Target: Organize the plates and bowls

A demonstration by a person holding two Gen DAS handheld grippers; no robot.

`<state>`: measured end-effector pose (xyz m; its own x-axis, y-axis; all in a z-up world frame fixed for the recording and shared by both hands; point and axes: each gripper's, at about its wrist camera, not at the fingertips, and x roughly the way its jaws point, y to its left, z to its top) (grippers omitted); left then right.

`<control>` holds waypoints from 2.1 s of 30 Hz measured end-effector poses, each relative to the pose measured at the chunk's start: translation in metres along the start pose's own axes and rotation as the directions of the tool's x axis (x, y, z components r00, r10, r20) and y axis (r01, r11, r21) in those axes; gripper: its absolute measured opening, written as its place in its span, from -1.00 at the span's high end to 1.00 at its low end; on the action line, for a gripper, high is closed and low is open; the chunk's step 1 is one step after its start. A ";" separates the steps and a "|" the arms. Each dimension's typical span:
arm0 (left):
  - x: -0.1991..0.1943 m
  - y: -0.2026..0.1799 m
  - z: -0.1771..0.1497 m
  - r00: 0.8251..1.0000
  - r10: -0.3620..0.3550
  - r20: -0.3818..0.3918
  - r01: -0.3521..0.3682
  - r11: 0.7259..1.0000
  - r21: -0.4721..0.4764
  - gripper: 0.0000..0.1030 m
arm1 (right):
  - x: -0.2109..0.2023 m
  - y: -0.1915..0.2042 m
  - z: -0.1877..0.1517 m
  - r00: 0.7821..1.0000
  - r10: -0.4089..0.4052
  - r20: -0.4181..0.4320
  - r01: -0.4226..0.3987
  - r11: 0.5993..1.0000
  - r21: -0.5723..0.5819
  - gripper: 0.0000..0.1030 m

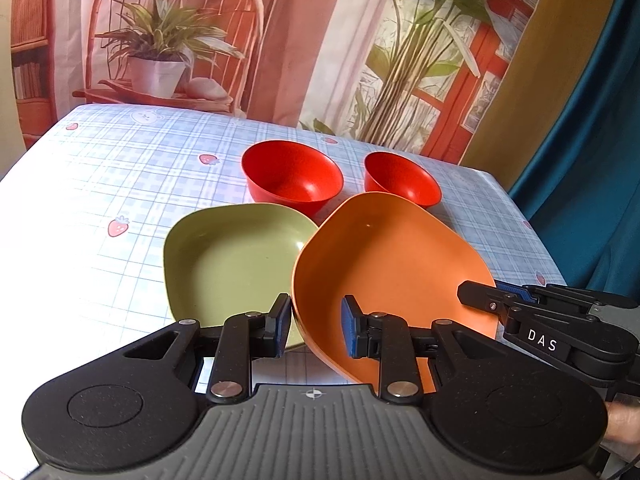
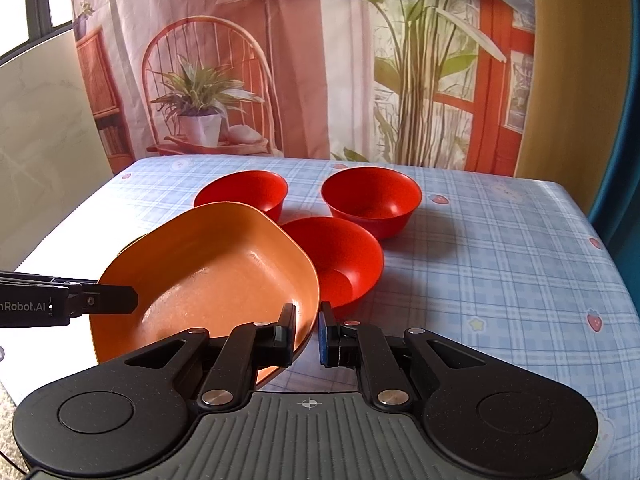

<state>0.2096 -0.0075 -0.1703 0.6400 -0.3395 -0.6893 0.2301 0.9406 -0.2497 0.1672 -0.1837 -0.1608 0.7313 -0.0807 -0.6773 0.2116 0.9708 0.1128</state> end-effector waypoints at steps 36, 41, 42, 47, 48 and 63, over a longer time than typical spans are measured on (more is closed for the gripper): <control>0.006 0.063 0.018 0.992 0.122 -0.003 -0.122 0.989 -0.083 0.44 | 0.051 0.061 0.011 0.990 0.118 -0.079 -0.124 0.989 -0.083 0.76; 0.014 0.069 0.028 0.992 0.123 0.000 -0.122 0.989 -0.082 0.44 | 0.054 0.066 0.012 0.988 0.129 -0.081 -0.136 0.987 -0.081 0.72; 0.015 0.069 0.030 0.992 0.123 0.002 -0.122 0.989 -0.078 0.44 | 0.054 0.066 0.013 0.988 0.131 -0.082 -0.138 0.987 -0.078 0.71; 0.024 0.069 0.036 0.993 0.121 0.001 -0.121 0.991 -0.058 0.44 | 0.055 0.066 0.012 0.988 0.131 -0.085 -0.137 0.989 -0.062 0.70; 0.026 0.069 0.038 0.993 0.120 0.001 -0.120 0.991 -0.057 0.44 | 0.055 0.066 0.013 0.988 0.133 -0.084 -0.138 0.989 -0.055 0.69; 0.051 0.072 0.058 0.991 0.136 0.001 -0.136 0.991 0.000 0.44 | 0.056 0.071 0.011 0.985 0.150 -0.089 -0.154 0.987 -0.037 0.69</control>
<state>0.3012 0.0430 -0.1837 0.6663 -0.2081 -0.7161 0.1406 0.9781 -0.1534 0.2303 -0.1217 -0.1832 0.6941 0.0867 -0.7147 0.0725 0.9793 0.1892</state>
